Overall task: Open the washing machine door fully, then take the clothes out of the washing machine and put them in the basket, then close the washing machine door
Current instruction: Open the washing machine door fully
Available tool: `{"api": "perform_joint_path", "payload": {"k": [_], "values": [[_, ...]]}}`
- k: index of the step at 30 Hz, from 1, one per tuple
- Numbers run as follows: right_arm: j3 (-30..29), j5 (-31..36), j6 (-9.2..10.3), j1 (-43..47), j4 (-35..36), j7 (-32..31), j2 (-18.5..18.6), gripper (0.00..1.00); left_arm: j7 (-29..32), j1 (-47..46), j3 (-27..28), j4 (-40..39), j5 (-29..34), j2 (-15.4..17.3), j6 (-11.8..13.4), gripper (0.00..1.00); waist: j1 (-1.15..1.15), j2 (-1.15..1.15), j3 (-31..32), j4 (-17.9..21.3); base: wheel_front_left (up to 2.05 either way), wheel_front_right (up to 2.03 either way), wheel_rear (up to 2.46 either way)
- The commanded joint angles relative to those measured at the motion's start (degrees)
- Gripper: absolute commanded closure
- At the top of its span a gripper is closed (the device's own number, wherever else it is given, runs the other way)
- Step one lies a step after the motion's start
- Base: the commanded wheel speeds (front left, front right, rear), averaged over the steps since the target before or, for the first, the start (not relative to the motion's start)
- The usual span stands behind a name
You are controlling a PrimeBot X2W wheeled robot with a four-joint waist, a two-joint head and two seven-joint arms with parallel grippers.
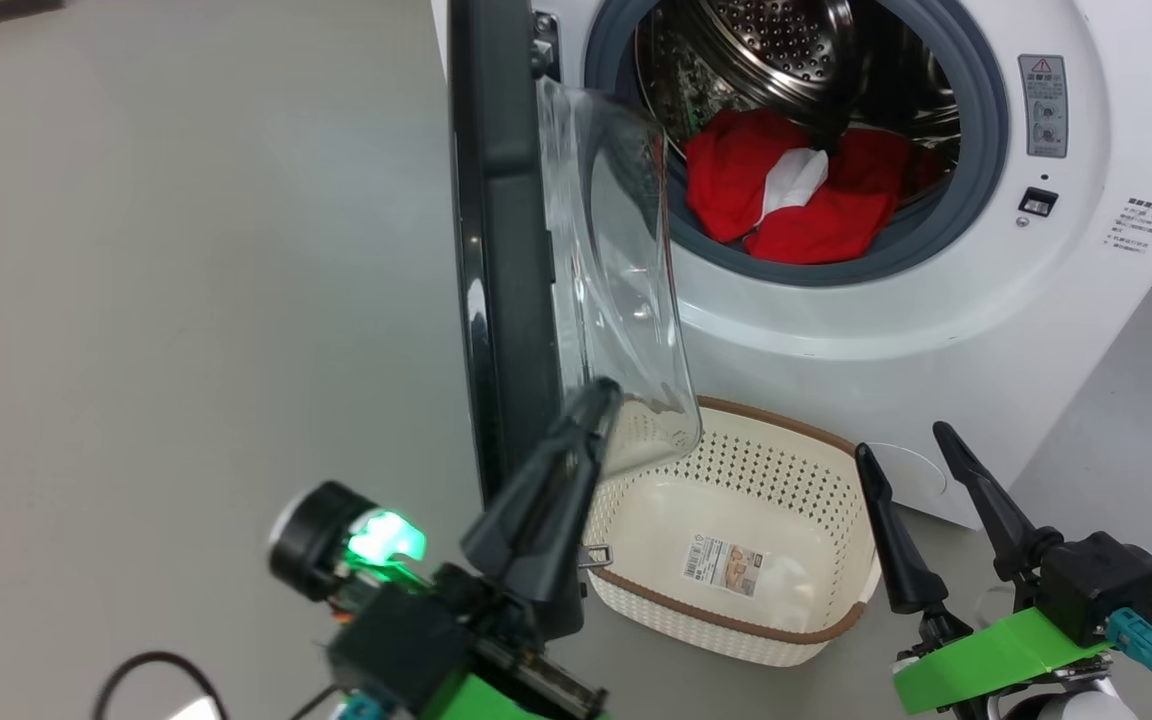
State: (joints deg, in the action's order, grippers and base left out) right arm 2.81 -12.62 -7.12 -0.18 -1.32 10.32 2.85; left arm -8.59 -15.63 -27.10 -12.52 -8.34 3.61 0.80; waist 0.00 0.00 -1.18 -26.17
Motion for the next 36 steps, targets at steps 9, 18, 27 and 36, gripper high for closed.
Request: {"api": "perform_joint_path", "payload": {"k": [9, 18, 27, 36], "values": [[1.47, -0.76, -0.36, -1.95, 1.98, -0.01, 0.03, 0.0, 3.78, -1.86, -2.05, 6.22, -1.47, -0.19, -0.53, 1.0, 0.0, 0.0, -0.91, 0.65, 0.0, 0.0, 0.0], [1.52, -0.9, -0.36, -2.32, 1.97, 0.19, 0.03, 0.0, 5.57, -2.18, -1.93, 13.66, -1.99, -0.25, 1.11, 1.0, 0.0, 0.0, -1.63, 0.93, 0.0, 0.0, 0.0], [1.72, -1.33, -0.36, -2.46, 1.92, 0.19, 0.03, 0.0, 6.17, -2.1, -0.31, 15.8, -2.49, 0.23, 3.38, 1.0, 0.0, 0.0, -1.93, 0.71, 0.0, 0.0, 0.0], [1.64, -1.44, -0.36, -2.32, 1.81, 0.3, 0.03, 0.0, 6.87, -1.06, 1.51, 15.43, -2.94, 1.69, 5.23, 1.0, 0.0, 0.0, -1.94, -0.3, 0.0, 0.0, 0.0]]}}
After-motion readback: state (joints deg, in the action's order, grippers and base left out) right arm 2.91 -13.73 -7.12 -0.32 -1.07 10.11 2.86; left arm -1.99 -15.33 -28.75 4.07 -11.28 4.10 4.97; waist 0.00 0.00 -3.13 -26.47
